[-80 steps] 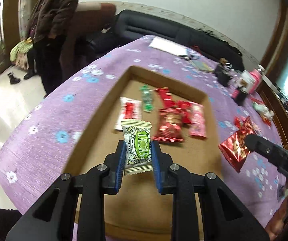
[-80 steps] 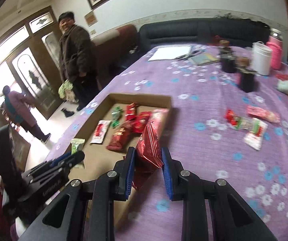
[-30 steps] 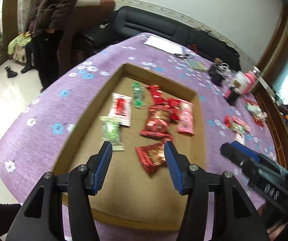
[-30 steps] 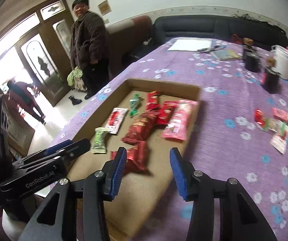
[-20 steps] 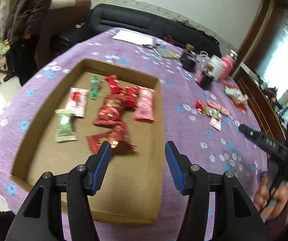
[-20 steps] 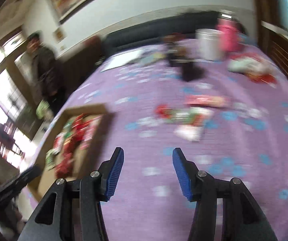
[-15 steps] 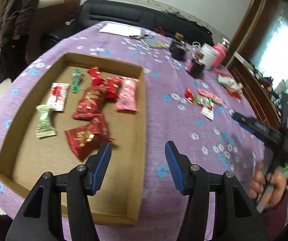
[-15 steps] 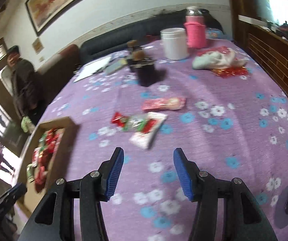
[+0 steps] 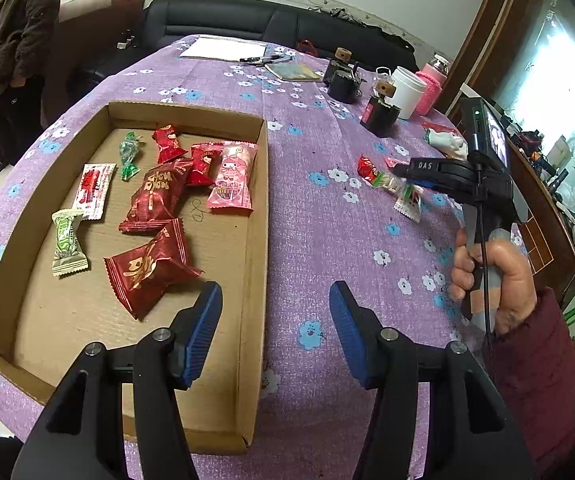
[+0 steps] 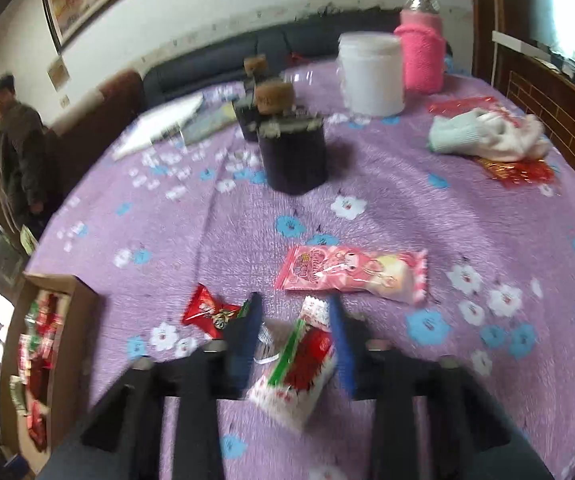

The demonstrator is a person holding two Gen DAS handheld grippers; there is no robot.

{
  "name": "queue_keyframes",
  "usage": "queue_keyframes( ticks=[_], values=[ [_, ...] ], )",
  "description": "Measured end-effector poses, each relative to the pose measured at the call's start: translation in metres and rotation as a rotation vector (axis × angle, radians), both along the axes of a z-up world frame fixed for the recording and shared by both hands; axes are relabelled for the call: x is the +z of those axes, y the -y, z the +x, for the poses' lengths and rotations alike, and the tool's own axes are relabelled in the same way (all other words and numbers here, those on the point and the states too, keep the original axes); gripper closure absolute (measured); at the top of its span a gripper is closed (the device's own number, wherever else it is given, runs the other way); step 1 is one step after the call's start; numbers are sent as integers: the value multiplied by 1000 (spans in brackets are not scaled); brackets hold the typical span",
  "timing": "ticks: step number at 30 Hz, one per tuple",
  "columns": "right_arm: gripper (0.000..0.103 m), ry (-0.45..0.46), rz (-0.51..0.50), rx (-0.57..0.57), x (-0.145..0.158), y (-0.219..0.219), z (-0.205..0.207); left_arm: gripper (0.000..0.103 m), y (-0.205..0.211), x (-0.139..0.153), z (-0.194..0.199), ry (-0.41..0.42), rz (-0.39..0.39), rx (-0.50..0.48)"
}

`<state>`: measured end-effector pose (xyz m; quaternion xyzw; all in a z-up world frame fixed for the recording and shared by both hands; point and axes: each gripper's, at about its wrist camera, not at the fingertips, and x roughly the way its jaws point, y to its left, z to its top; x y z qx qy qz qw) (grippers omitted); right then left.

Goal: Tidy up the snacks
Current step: 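Grasp the clear green-edged packet with the left tool while the right grasps the white-red sachet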

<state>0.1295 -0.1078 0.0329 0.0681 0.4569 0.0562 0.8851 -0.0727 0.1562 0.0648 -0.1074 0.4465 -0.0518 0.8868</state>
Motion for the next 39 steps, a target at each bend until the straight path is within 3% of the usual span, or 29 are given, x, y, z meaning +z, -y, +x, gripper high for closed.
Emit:
queue_keyframes(
  ticks=[6,8,11,13,15,20,24,26,27,28,34,39],
  values=[
    [83,-127,138,184,-11,-14,-28,49,0,-7,7,-19,-22,-9],
    [82,-109,204,216,-1,-7,-47,49,3,-9,8,-19,-26,-20],
    [73,-7,172,88,20,21,-65,49,10,-9,10,-21,-34,-36],
    [56,34,83,15,24,31,-69,49,16,-9,11,-24,-41,-51],
    [52,19,67,-12,19,34,-64,49,23,-8,12,-22,-38,-62],
    [52,-48,63,-56,-7,20,-47,49,37,-1,20,-20,-27,-87],
    [52,-35,9,-81,-16,6,-42,49,45,10,31,11,-11,-84],
    [56,-18,-48,-77,-18,0,-45,49,51,12,39,18,-7,-85],
    [69,-13,-63,-71,-18,-1,-46,49,55,12,46,16,-7,-86],
    [72,-11,-68,-63,-16,2,-48,49,58,12,49,15,-9,-89],
    [75,21,-69,-89,-16,29,-77,49,91,-5,96,7,12,-103],
    [75,55,-13,-99,-17,46,-91,49,115,-25,128,11,116,-104]
  ],
)
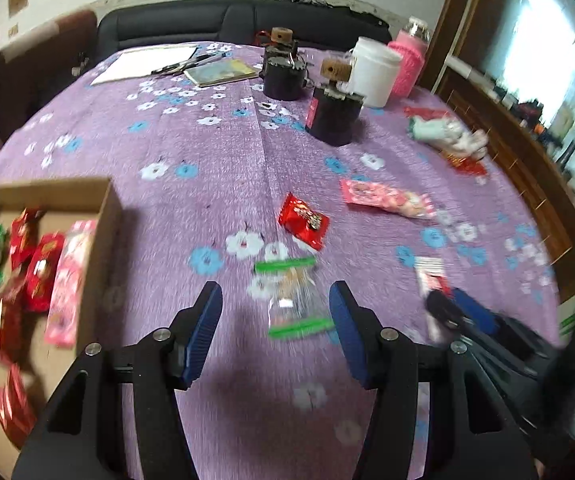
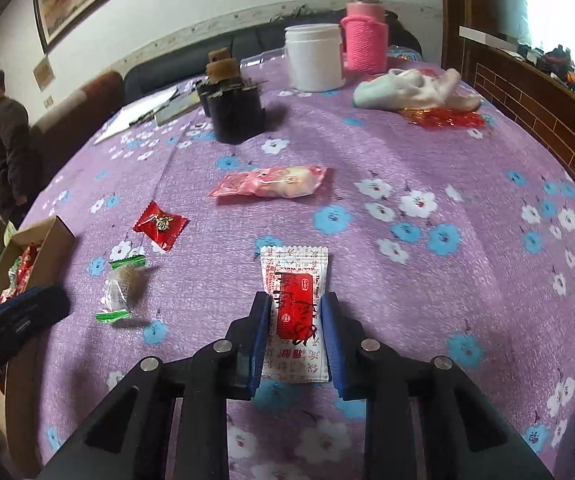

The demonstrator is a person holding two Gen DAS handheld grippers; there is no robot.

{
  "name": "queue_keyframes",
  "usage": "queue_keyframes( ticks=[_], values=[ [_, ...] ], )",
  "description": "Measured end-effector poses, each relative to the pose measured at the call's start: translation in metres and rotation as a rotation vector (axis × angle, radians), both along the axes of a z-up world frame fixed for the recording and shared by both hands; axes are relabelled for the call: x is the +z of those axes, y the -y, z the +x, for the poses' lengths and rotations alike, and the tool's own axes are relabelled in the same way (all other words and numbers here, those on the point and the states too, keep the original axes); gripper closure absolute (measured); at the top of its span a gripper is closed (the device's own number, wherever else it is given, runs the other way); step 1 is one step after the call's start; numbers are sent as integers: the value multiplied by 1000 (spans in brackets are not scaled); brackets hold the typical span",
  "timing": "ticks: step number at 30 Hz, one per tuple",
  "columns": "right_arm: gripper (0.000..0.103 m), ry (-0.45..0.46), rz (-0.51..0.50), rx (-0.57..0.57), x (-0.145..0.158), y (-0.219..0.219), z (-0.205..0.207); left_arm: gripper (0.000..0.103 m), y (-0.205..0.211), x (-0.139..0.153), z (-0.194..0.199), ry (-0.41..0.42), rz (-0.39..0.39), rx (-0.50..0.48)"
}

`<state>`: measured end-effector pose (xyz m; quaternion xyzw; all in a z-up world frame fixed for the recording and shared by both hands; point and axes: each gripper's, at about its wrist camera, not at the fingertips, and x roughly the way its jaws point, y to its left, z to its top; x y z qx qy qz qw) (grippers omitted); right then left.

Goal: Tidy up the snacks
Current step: 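Grasp the clear green-edged packet with the left tool while the right grasps the white-red sachet, then carry both packets over the cardboard box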

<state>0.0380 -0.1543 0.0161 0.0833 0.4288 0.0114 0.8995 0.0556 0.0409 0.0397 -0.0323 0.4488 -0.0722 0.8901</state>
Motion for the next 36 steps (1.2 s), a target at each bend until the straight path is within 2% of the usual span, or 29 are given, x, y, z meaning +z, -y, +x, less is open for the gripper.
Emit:
queue_keyframes(
  ticks=[4,6,9,10,11,12,16,21,25,29,33,36],
  values=[
    [75,5,12,2,-1,0,4,49,9,-13,12,-12,43,-12],
    [75,7,14,2,-1,0,3,49,11,-20,16,-32,33,-25],
    [75,8,19,1,-1,1,3,50,16,-23,14,-10,52,-44],
    [75,8,19,1,-1,1,2,65,18,-22,12,1,60,-47],
    [75,9,17,1,-1,0,2,75,19,-22,12,5,67,-50],
    [75,10,14,1,-1,0,2,74,20,-22,11,7,75,-54],
    [76,18,8,-2,0,0,0,74,15,-18,6,-2,31,-46],
    [76,45,18,-10,4,1,-3,74,1,0,-13,12,-33,-34],
    [76,66,22,-8,7,0,-5,74,-25,27,-43,52,-92,-21],
    [76,104,9,9,13,-5,-10,74,-61,44,-71,83,-116,17],
    [76,128,-2,46,25,-21,-18,74,-108,49,-95,103,-104,96],
    [76,125,24,107,36,-43,-26,74,-141,46,-106,97,-111,169]
  ],
)
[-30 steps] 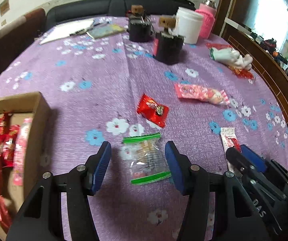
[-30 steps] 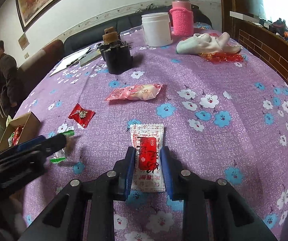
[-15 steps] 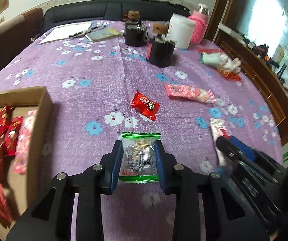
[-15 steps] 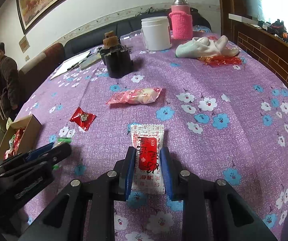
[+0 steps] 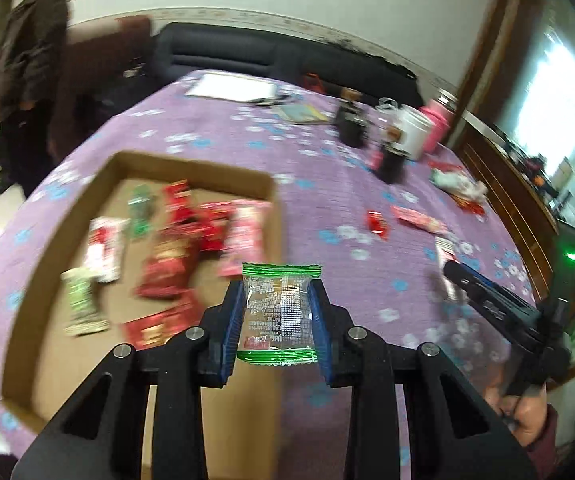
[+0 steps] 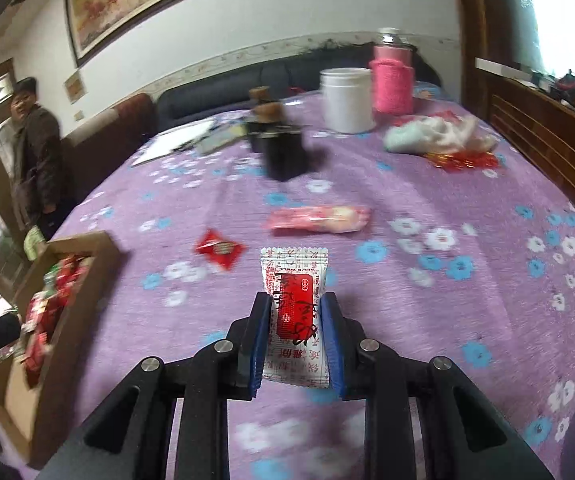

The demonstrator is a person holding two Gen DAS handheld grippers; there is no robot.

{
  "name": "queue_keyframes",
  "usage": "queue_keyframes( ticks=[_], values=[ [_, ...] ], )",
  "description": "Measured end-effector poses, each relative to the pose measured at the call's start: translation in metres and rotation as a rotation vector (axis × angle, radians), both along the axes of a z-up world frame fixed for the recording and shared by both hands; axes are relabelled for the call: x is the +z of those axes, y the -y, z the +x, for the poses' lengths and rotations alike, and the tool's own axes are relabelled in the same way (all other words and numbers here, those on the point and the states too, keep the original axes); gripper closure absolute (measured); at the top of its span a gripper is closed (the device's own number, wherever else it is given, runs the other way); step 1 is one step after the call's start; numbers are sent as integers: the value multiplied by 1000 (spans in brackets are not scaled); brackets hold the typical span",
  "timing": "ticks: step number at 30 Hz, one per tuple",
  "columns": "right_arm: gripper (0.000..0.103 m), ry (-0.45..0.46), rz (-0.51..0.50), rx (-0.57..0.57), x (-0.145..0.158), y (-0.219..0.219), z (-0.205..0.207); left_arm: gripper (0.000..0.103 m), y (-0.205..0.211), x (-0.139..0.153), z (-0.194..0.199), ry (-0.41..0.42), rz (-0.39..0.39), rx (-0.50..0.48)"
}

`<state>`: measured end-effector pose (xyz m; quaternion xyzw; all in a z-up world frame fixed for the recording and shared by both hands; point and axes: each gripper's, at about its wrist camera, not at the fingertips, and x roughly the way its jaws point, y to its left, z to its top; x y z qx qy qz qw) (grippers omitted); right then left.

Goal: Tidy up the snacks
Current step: 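Carry both packets over the cardboard box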

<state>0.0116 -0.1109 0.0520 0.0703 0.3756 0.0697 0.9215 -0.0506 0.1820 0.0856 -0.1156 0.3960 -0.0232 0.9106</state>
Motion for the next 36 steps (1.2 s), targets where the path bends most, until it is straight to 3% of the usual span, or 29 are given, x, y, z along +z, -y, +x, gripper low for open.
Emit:
queue_keyframes(
  ticks=[9,19,28,36],
  values=[
    [77,-16,23,301,21,-112,-24,74,-83,-32,-21,-76,10,201],
    [77,-97,2,557,5,-220,-51,74,-125,-61,-22,-141,5,290],
    [77,-145,-49,621,-16,-257,-61,73,-127,-63,-23,-127,53,284],
    [77,-167,-54,654,-24,-268,-70,73,-128,-60,-24,-120,38,289]
  ],
)
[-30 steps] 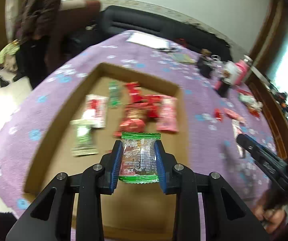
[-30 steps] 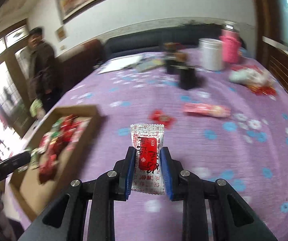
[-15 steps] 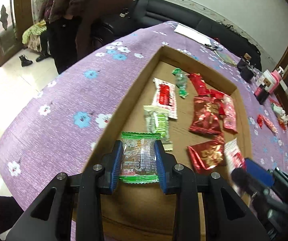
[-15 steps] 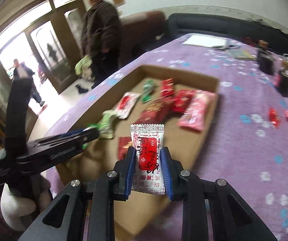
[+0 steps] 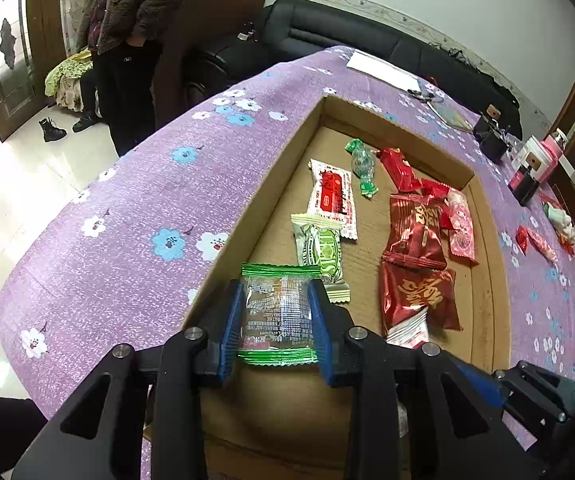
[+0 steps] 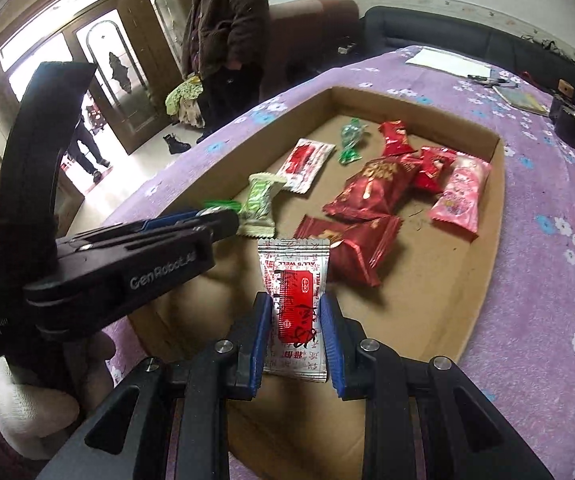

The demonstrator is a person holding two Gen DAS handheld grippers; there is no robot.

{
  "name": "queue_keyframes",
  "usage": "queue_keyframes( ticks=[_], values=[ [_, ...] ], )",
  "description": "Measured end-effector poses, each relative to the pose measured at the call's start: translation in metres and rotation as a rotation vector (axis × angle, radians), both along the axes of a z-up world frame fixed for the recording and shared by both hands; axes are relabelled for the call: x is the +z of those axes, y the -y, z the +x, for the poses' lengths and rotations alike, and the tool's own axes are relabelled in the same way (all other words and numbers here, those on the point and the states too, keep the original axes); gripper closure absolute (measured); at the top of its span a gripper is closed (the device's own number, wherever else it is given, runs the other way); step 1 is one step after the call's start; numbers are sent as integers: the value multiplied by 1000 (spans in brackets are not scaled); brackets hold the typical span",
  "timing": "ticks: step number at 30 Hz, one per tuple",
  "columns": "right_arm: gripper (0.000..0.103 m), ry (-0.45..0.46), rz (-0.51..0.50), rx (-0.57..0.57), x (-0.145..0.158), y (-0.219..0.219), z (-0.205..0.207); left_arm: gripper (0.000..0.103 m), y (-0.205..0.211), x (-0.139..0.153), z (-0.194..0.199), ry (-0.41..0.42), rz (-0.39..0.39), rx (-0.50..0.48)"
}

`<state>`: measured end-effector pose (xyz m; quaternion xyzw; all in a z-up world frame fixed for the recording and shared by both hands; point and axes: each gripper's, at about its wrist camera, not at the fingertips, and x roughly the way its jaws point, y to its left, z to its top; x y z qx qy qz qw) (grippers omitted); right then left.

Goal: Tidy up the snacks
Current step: 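Carry both packets over the cardboard box, then open both tools to drop the packets into the box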

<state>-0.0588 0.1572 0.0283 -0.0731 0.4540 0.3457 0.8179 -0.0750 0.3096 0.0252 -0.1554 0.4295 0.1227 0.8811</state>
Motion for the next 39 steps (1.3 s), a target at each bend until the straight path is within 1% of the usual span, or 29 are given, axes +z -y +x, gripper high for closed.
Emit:
queue_keyframes(
  ticks=[3,4,5,6,7,9,11,15,18,20,22,23,25,26,27,28,30,31,32,33,34,35,37,39],
  values=[
    [77,-5,0,10,-2,-3,-1,72,-2,3,-1,4,-12,5],
    [74,-11,5,18,-2,-4,-1,72,-2,4,-2,8,-17,5],
    [74,-14,11,21,-2,-3,-1,72,-2,6,-3,13,-20,6],
    [74,-13,19,23,-1,-3,-2,70,-2,8,-4,17,-23,7],
    [74,-9,23,27,1,-3,-3,63,-2,11,-5,22,-23,11],
    [74,15,22,25,6,-1,-6,57,-1,18,-9,42,-16,16],
    [73,42,27,17,13,5,-8,56,2,23,-12,57,-7,14],
    [64,67,47,-33,24,24,-8,54,16,29,-14,57,23,-7],
    [63,78,49,-88,30,40,-4,54,29,32,-16,45,76,-12],
    [63,103,34,-133,37,51,0,54,37,34,-17,32,139,-7],
    [63,166,1,-175,50,59,-2,54,43,36,-18,25,193,-5],
    [63,210,3,-183,63,64,-6,54,45,36,-18,20,222,-4],
    [63,279,30,-176,90,69,-16,54,48,36,-19,13,251,-4],
    [61,311,59,-167,106,72,-24,54,48,35,-19,10,255,-7],
    [53,331,90,-156,119,76,-31,54,48,34,-19,4,257,-9],
    [42,351,126,-142,132,78,-37,54,48,33,-19,1,258,-9],
    [32,382,196,-107,153,81,-50,54,47,31,-20,-6,256,-9],
    [30,389,233,-75,162,80,-57,54,48,31,-21,-8,259,-8],
    [30,384,252,-50,165,77,-61,54,48,31,-21,-9,261,-7],
    [27,373,263,-20,167,72,-65,54,49,32,-22,-7,259,-11],
    [25,355,260,13,166,65,-67,54,50,33,-23,-1,260,-14],
    [25,341,236,36,164,57,-68,54,51,34,-24,2,267,-13],
    [25,339,230,28,163,58,-67,54,53,37,-25,6,274,-14],
    [25,313,249,-2,162,69,-60,54,56,40,-24,10,268,-22]
  ],
)
